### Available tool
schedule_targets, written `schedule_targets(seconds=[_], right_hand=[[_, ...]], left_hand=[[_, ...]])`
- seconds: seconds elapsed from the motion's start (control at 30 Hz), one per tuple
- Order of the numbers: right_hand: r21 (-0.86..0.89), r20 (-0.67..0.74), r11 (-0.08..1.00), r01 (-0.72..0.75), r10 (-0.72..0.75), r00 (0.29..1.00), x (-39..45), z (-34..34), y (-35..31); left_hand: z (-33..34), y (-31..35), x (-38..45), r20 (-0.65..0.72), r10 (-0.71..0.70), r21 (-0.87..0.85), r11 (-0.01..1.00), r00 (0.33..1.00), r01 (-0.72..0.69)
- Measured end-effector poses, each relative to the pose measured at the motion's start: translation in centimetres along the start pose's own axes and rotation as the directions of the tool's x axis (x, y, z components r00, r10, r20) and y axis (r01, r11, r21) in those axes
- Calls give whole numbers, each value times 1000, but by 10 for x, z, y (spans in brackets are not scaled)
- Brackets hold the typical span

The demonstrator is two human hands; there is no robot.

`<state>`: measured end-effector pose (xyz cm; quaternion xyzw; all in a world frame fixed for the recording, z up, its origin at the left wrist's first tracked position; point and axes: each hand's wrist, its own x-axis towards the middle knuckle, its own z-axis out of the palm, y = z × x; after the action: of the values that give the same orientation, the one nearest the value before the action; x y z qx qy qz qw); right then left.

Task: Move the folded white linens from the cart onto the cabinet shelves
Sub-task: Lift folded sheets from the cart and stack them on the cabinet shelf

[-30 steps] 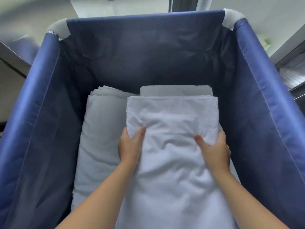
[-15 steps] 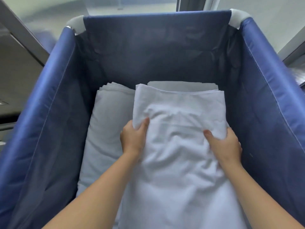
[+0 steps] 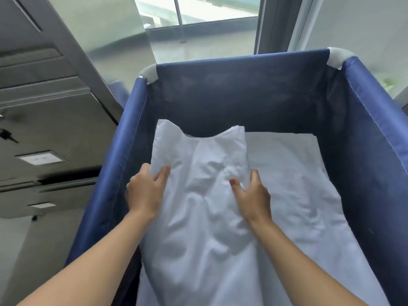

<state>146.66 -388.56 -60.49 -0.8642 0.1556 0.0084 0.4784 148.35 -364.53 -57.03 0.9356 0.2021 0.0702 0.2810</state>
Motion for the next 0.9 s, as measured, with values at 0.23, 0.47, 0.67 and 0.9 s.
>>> schedule_targets(seconds=[0.23,0.47,0.67,0.9], right_hand=[[-123,53,992,28,-22,998,28,59,-4],[-197,67,980,-21,35,997,69,107,-6],[-190,-16,978,-83,81,997,78,136,22],[-283,70,915,-286,318,946,102,152,43]], left_hand=[[32,-29,36,50,-24,106,994,998,18],[73,-41,82,36,39,158,986,999,-44],[118,-67,89,45,52,154,986,998,-59],[137,-95,80,-116,-294,14,955,949,298]])
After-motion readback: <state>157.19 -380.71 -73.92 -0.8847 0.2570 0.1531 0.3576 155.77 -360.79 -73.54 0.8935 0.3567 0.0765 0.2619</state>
